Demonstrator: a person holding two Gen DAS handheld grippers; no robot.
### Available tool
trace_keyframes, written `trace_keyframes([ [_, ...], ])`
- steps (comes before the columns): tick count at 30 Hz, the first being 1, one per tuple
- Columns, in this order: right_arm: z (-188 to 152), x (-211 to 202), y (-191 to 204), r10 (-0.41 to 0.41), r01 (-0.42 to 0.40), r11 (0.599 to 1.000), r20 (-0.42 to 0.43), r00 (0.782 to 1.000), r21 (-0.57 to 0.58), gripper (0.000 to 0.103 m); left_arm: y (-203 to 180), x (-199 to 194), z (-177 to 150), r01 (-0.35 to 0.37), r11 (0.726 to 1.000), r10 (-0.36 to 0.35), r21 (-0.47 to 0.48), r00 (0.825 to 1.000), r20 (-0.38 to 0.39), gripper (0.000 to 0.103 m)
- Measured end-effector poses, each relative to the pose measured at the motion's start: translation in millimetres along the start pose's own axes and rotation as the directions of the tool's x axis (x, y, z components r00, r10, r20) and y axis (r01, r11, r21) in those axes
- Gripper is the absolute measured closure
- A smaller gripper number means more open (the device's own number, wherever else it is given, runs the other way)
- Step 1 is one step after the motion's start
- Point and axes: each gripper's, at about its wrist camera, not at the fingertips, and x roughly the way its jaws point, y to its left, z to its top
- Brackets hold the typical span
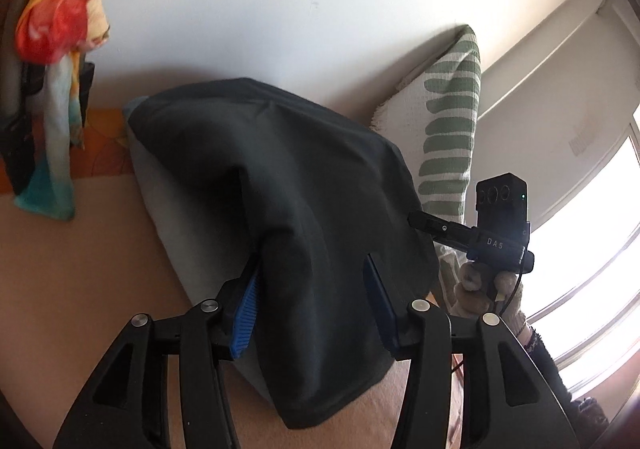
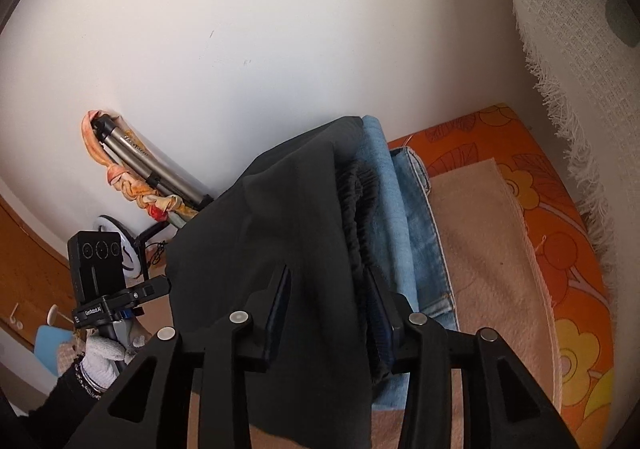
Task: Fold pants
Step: 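Lift the folded pants with both tools and lay them onto the jeans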
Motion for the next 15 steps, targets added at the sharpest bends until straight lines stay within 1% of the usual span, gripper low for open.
trace_keyframes([
  [2,-10,-6,5,-0.009,0.009,1.0,-0.008,1.0,-0.011,0.061,-1,1,-13,0.009,1.0,-0.01,-0.008,1.0,-0.023,0.054],
  [4,-22,-13,5,-0.002,0.002,1.0,-0.011,1.0,0.004,0.058,1,3,-26,0.027,0.999,-0.029,-0.026,0.998,-0.057,0.054],
  [7,-33,-17,2,-0.029,0.029,0.999,-0.019,0.999,0.017,0.058,-6,9,-36,0.039,0.999,-0.041,-0.019,0.996,-0.074,0.056],
  [8,-34,-17,4,-0.055,0.056,0.998,-0.02,0.998,0.01,0.068,-9,10,-37,0.094,0.995,-0.098,-0.044,0.991,-0.096,0.056],
  [9,-34,-18,7,-0.074,0.074,0.997,-0.016,0.997,-0.005,0.081,-14,10,-36,0.136,0.988,-0.141,-0.07,0.986,-0.087,0.056],
  [10,-32,-19,12,-0.1,0.1,0.995,-0.012,0.995,-0.027,0.084,-20,13,-36,0.15,0.986,-0.157,-0.076,0.984,-0.089,0.056],
  [11,-29,-21,16,-0.131,0.131,0.99,-0.004,0.991,-0.048,0.087,-28,16,-36,0.135,0.989,-0.14,-0.056,0.985,-0.1,0.056],
  [12,-25,-22,19,-0.173,0.173,0.983,0.007,0.985,-0.065,0.087,-35,19,-39,0.097,0.995,-0.098,-0.015,0.988,-0.118,0.056],
  [13,-22,-23,21,-0.223,0.223,0.972,0.011,0.975,-0.074,0.087,-39,22,-41,0.069,0.998,-0.068,0.007,0.99,-0.127,0.056],
  [15,-20,-22,20,-0.266,0.265,0.962,-0.002,0.964,-0.074,0.087,-39,24,-43,0.039,0.999,-0.037,0.014,0.991,-0.128,0.056],
])
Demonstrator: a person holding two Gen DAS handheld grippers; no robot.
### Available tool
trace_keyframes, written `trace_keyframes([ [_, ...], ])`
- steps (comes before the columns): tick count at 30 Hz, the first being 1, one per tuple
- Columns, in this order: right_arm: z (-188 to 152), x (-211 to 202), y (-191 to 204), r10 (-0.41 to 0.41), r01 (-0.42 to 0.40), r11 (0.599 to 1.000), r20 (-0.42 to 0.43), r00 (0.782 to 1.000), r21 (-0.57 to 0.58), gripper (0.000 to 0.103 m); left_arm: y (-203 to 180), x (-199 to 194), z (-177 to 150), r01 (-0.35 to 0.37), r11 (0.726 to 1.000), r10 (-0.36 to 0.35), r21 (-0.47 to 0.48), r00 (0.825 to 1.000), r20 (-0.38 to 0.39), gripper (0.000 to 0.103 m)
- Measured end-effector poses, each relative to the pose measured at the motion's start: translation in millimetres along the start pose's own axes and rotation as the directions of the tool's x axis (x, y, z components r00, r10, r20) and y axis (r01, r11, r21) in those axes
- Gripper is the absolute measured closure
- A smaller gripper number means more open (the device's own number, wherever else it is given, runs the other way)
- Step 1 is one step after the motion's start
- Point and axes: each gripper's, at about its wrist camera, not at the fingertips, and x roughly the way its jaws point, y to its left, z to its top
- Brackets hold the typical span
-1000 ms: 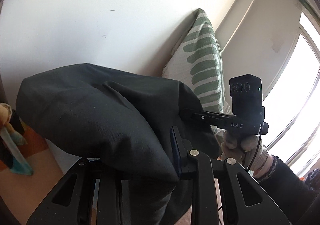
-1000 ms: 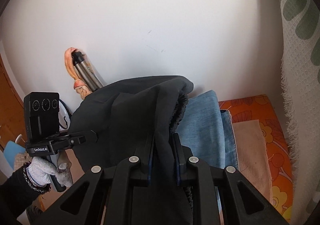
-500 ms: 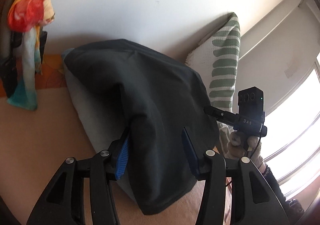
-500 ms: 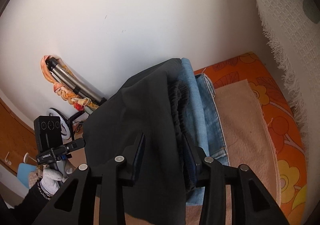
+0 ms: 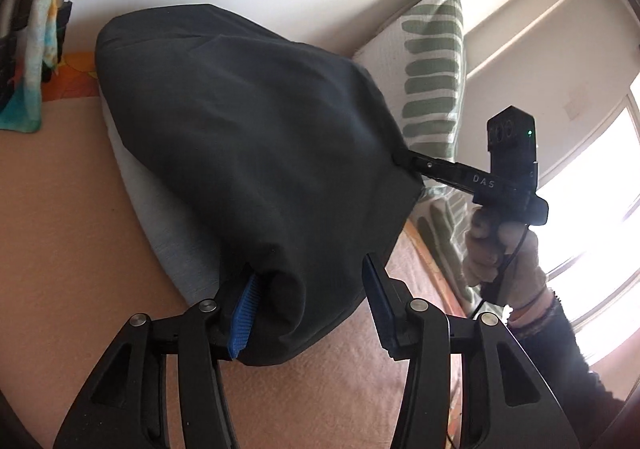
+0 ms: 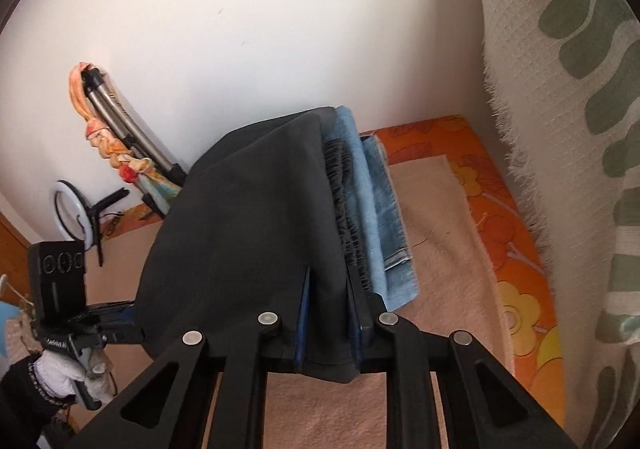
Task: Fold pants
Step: 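Lift the folded pants with both tools and lay them onto the jeans, then open both tools and pull them back from the stacked pants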
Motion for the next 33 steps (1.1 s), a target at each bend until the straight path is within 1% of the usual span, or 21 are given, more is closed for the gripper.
trace_keyframes([
  [2,-3,3,-1,-0.007,0.008,1.0,-0.024,1.0,0.004,0.084,1,-2,1,-0.013,1.0,0.013,-0.009,1.0,0.01,0.056],
  [4,-8,6,-1,-0.053,0.052,0.999,-0.043,0.998,-0.013,0.08,1,-5,-1,-0.033,0.999,0.033,0.0,0.999,0.007,0.053],
  [5,-11,8,-2,-0.071,0.071,0.997,-0.052,0.996,-0.01,0.075,2,-7,-2,-0.033,0.999,0.033,-0.005,0.999,0.004,0.053],
  [6,-13,7,-4,-0.079,0.08,0.997,-0.059,0.995,0.002,0.073,2,-8,-4,-0.035,0.999,0.035,-0.008,0.999,0.001,0.053],
  [7,-15,6,-7,-0.085,0.086,0.996,-0.058,0.995,0.019,0.072,1,-8,-5,-0.045,0.999,0.045,-0.008,0.999,0.001,0.052],
  [8,-17,4,-9,-0.086,0.088,0.996,-0.051,0.995,0.032,0.068,0,-10,-6,-0.052,0.999,0.052,-0.005,0.999,0.002,0.052],
  [10,-21,-3,-7,-0.096,0.098,0.994,-0.044,0.994,0.041,0.068,-3,-14,-7,-0.059,0.998,0.059,0.007,0.998,0.006,0.051],
  [11,-22,-6,-4,-0.103,0.105,0.994,-0.041,0.994,0.038,0.067,-4,-15,-8,-0.029,0.999,0.029,0.045,0.999,0.021,0.05],
  [13,-26,-14,4,-0.114,0.115,0.993,-0.035,0.993,0.023,0.067,-9,-21,-11,-0.038,0.998,0.037,0.059,0.999,0.027,0.044],
  [14,-27,-18,8,-0.117,0.118,0.993,-0.031,0.993,0.018,0.065,-11,-24,-13,-0.044,0.997,0.042,0.066,0.999,0.033,0.042],
  [16,-32,-28,17,-0.126,0.126,0.992,-0.016,0.992,0.011,0.057,-15,-33,-19,-0.06,0.994,0.056,0.087,0.997,0.048,0.04],
  [18,-37,-38,27,-0.134,0.134,0.991,0.003,0.991,0.004,0.045,-23,-43,-25,-0.067,0.992,0.062,0.105,0.996,0.058,0.039],
  [19,-39,-44,32,-0.135,0.135,0.991,0.013,0.991,0.001,0.043,-27,-48,-29,-0.072,0.991,0.065,0.112,0.996,0.064,0.039],
  [24,-59,-74,60,-0.159,0.16,0.987,0.059,0.986,-0.017,0.029,-46,-74,-45,-0.101,0.986,0.089,0.133,0.991,0.095,0.038],
  [26,-66,-88,72,-0.167,0.17,0.985,0.078,0.983,-0.024,0.025,-53,-84,-53,-0.107,0.985,0.093,0.139,0.99,0.106,0.038],
  [28,-72,-98,83,-0.182,0.186,0.982,0.091,0.979,-0.036,0.022,-61,-95,-62,-0.117,0.979,0.098,0.165,0.988,0.117,0.037],
  [29,-77,-104,90,-0.19,0.196,0.98,0.1,0.977,-0.044,0.02,-66,-101,-66,-0.127,0.976,0.106,0.177,0.986,0.126,0.034],
  [30,-81,-110,96,-0.195,0.202,0.978,0.109,0.975,-0.051,0.018,-70,-104,-69,-0.137,0.973,0.114,0.183,0.985,0.131,0.027],
  [31,-85,-114,100,-0.198,0.205,0.977,0.114,0.974,-0.057,0.018,-72,-109,-72,-0.144,0.971,0.12,0.188,0.984,0.134,0.023],
  [33,-93,-122,110,-0.204,0.213,0.975,0.126,0.971,-0.064,0.017,-81,-120,-83,-0.162,0.965,0.133,0.204,0.979,0.153,0.023],
])
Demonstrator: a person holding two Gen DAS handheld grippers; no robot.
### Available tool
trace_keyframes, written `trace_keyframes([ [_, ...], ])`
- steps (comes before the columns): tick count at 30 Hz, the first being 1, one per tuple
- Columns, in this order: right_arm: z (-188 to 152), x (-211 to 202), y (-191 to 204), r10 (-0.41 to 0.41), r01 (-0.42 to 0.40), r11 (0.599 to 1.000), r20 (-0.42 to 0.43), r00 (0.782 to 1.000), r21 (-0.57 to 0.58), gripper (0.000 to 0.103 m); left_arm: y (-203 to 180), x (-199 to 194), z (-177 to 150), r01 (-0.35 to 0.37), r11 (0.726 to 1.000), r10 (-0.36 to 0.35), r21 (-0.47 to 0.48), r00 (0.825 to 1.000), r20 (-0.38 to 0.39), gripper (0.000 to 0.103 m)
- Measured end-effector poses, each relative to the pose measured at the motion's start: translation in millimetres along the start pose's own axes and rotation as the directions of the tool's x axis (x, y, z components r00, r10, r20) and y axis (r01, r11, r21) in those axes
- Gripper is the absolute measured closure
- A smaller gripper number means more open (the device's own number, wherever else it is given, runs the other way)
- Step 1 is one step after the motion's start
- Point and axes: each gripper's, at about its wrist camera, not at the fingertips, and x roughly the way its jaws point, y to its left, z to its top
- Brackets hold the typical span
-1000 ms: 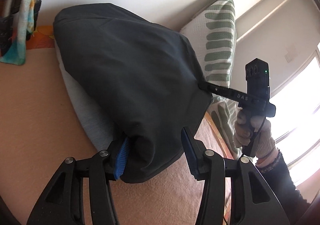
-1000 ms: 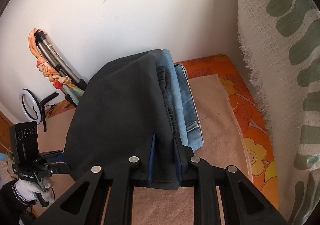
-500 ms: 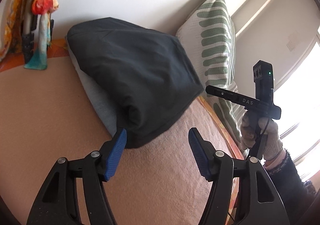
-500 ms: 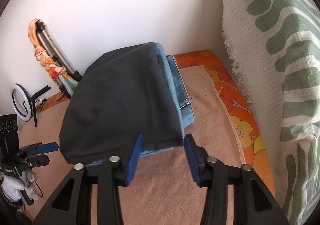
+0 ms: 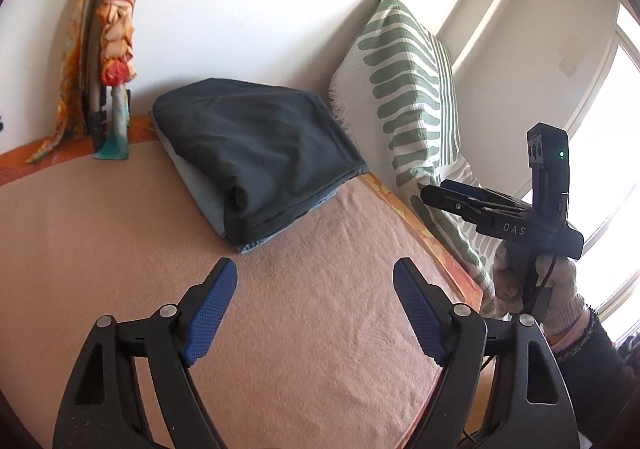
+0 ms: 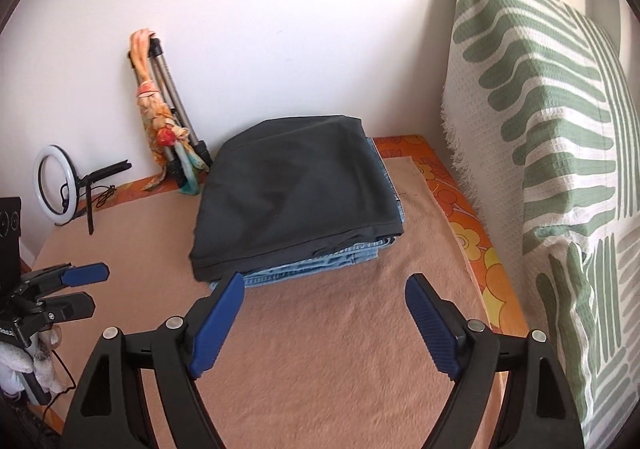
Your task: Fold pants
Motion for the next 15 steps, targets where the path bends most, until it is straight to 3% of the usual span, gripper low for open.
trace_keyframes([
  [8,-30,-39,36,-0.009,0.01,0.999,0.033,0.999,-0.038,0.015,-39,-45,-26,-0.118,0.985,0.107,0.13,0.99,0.086,0.022],
  [15,-56,-69,61,-0.032,0.036,0.997,0.064,0.997,-0.066,0.013,-52,-65,-48,-0.196,0.968,0.176,0.159,0.976,0.131,0.022],
])
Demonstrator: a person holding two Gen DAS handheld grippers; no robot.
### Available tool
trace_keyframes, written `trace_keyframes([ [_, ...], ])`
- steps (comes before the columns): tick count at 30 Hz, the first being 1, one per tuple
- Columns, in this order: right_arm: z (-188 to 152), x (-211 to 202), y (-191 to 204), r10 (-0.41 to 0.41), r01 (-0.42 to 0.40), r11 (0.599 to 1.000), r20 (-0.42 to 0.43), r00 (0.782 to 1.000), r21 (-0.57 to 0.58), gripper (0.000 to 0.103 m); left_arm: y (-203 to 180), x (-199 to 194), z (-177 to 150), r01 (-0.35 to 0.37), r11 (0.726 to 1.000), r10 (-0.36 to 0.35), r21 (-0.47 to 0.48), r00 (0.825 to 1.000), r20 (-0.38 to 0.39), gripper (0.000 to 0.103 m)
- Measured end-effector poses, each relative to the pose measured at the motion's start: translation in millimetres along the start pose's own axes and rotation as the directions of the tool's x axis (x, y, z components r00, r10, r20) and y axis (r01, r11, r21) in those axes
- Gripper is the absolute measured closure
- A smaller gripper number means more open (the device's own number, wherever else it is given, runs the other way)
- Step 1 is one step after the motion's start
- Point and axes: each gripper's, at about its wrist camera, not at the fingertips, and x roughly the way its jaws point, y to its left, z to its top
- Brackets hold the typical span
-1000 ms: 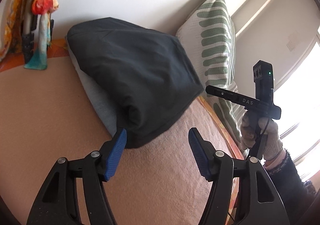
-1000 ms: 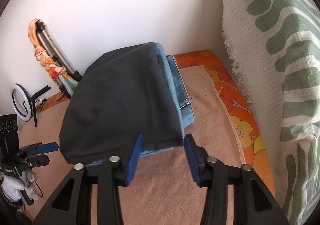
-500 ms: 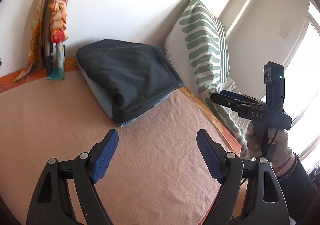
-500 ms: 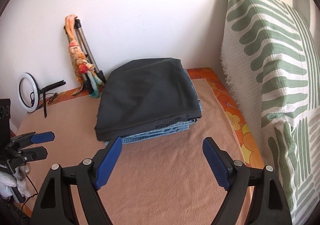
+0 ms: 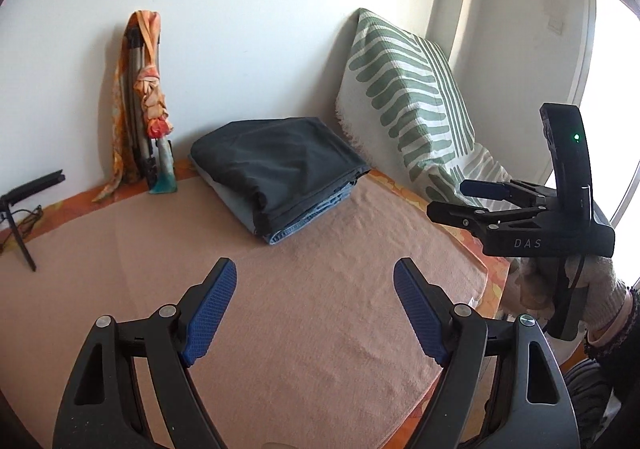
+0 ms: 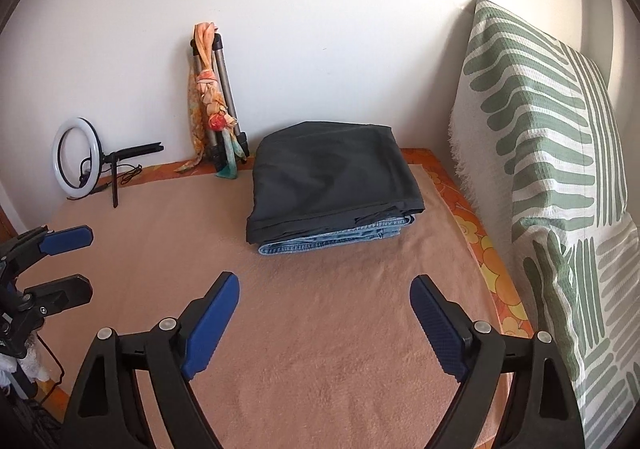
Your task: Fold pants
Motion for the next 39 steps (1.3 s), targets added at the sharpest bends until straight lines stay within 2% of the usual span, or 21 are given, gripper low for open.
trace_keyframes([
  [7,-19,-20,12,-0.021,0.02,1.0,0.024,0.999,0.023,0.01,-3,-16,-16,-0.109,0.994,0.108,0.01,0.994,0.029,0.022],
  [17,-39,-32,28,-0.048,0.046,0.998,0.055,0.997,0.039,0.005,-3,-29,-33,-0.196,0.98,0.194,0.032,0.979,0.053,0.022],
  [24,-45,-37,31,-0.078,0.075,0.996,0.092,0.993,0.043,0.0,-1,-34,-43,-0.207,0.978,0.205,0.034,0.978,0.046,0.021],
  [29,-46,-34,38,-0.086,0.084,0.996,0.101,0.991,0.025,0.0,0,-39,-45,-0.25,0.967,0.247,0.055,0.968,0.054,0.019],
  [33,-46,-33,44,-0.085,0.085,0.996,0.104,0.991,0.006,0.0,-1,-42,-46,-0.253,0.966,0.251,0.049,0.966,0.056,0.014],
  [36,-47,-33,45,-0.083,0.083,0.997,0.106,0.991,0.004,0.0,-1,-44,-47,-0.258,0.965,0.255,0.055,0.965,0.061,0.004],
  [39,-47,-35,44,-0.085,0.084,0.996,0.108,0.991,0.011,0.0,-3,-45,-48,-0.266,0.962,0.261,0.063,0.963,0.072,0.003],
])
